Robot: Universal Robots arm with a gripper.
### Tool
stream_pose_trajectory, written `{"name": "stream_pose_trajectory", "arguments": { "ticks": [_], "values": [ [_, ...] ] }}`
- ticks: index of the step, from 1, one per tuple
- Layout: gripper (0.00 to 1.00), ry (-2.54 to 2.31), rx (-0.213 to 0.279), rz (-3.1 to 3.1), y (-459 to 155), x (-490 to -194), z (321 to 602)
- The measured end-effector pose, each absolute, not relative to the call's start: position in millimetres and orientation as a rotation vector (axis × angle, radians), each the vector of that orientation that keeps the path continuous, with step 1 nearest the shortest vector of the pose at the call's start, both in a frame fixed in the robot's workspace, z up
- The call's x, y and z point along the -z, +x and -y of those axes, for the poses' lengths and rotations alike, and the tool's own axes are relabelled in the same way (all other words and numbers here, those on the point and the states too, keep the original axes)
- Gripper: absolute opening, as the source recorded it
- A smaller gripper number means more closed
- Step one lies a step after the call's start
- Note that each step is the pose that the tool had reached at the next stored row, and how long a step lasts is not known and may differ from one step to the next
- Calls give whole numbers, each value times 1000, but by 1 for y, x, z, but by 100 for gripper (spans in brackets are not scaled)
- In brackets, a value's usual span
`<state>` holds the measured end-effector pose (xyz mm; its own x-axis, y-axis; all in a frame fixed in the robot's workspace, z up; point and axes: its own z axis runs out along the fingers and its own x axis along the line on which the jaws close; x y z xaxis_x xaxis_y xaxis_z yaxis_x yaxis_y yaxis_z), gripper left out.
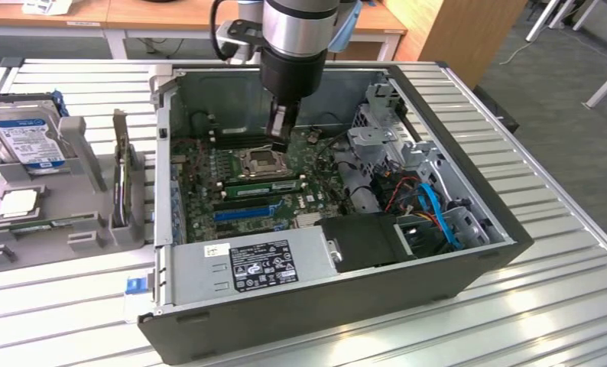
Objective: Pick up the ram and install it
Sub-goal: 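Press down the ram until it locks into place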
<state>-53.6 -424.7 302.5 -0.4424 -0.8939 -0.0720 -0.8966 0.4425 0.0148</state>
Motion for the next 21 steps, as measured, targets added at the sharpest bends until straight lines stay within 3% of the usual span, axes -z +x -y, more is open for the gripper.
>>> {"name": "stream_pose_trajectory", "arguments": {
  "ticks": [21],
  "values": [
    [10,-1401,-71,-2747,-55,-302,425]
  ]
}}
